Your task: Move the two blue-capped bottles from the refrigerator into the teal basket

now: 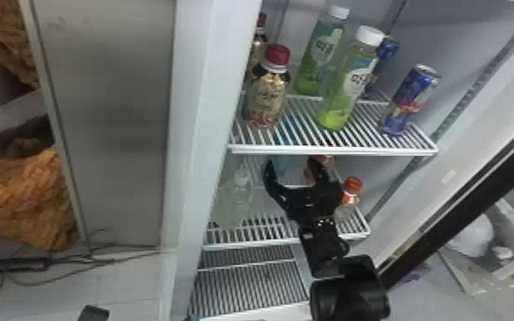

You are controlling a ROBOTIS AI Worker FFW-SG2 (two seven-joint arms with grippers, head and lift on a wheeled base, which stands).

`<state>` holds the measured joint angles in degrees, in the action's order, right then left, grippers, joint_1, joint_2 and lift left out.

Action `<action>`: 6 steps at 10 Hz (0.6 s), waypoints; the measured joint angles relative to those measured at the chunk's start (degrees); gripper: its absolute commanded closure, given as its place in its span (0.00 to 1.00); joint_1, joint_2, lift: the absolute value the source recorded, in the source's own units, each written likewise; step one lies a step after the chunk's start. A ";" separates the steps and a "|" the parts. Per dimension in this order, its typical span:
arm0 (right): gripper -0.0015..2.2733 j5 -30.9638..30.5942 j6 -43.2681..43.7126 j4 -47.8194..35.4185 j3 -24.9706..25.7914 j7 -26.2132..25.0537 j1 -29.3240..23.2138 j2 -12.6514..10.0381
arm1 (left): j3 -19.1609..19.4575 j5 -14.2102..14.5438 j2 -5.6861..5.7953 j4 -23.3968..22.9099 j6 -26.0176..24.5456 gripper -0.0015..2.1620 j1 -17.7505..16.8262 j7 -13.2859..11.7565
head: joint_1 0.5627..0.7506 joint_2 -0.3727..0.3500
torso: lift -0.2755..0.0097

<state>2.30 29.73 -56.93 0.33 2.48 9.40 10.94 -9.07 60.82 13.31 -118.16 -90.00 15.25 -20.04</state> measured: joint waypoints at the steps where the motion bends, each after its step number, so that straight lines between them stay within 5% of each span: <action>1: 0.04 -0.59 -0.64 0.62 -0.13 -0.58 0.93 0.09 | -0.09 0.07 0.04 0.12 0.00 0.55 -0.05 0.00 | 0.70 0.03 | 0.46; 6: 0.11 -1.72 -5.69 2.91 -0.76 -1.49 5.04 0.88 | -0.38 0.35 0.05 0.66 0.00 0.55 -0.43 0.00 | 0.70 0.03 | 0.46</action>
<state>0.58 24.04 -54.02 -0.43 0.98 14.44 11.82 -9.45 61.17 13.36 -117.50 -90.00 14.82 -20.04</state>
